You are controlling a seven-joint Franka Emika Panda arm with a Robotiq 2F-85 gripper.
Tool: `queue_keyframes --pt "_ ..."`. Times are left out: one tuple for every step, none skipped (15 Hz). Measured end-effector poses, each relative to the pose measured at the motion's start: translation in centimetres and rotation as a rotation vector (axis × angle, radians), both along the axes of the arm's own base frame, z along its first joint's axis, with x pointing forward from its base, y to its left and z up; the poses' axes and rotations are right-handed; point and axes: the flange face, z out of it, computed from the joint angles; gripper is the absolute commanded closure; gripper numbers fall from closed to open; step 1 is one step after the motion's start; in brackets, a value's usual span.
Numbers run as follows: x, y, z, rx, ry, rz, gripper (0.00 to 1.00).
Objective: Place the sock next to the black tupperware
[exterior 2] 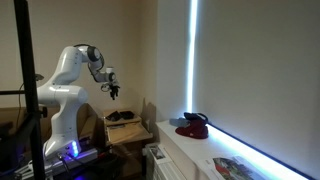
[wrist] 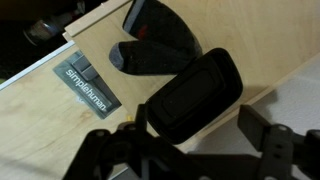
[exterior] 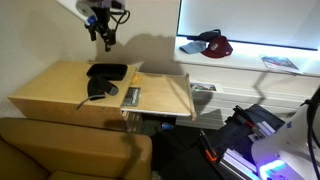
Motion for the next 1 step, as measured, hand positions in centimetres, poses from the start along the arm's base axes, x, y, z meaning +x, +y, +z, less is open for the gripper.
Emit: queue_keyframes --pt "-0.23 -0.78 2.74 0.019 0.012 0.015 0.00"
